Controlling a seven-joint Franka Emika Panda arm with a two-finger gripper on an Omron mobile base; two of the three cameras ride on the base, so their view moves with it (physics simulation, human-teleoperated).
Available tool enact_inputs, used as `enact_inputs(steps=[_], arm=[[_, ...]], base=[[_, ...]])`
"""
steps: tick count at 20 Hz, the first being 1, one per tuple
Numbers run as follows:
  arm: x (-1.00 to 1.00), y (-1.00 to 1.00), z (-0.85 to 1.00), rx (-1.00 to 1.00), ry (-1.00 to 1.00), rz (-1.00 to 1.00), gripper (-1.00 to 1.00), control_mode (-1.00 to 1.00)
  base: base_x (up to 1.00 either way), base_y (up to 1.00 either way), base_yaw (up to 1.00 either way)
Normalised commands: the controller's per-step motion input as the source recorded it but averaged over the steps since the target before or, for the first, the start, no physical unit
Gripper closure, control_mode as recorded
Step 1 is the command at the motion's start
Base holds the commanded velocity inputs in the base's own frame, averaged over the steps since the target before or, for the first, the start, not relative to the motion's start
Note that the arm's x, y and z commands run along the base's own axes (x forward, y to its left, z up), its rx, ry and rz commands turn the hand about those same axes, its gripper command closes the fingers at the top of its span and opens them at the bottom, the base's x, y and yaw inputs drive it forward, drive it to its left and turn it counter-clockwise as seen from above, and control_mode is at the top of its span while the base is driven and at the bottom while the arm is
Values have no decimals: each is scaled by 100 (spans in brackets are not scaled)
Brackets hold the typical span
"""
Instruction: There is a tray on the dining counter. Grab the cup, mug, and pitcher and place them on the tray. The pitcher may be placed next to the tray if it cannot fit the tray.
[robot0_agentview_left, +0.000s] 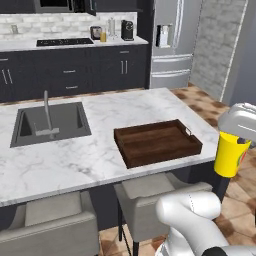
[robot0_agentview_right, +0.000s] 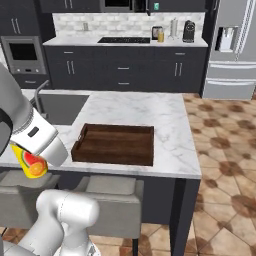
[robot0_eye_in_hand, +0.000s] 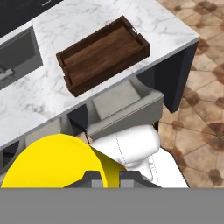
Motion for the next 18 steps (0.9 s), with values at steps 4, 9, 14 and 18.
enact_inputs(steps=[4, 9, 14, 18], arm=[[0, 0, 0, 0, 0, 0, 100, 100], [0, 0, 0, 0, 0, 0, 100, 100], [54, 12, 0, 0, 0, 0, 100, -100], [70, 20, 0, 0, 0, 0, 100, -100]], base=[[39, 0, 0], [41, 0, 0], [0, 0, 0], [0, 0, 0]])
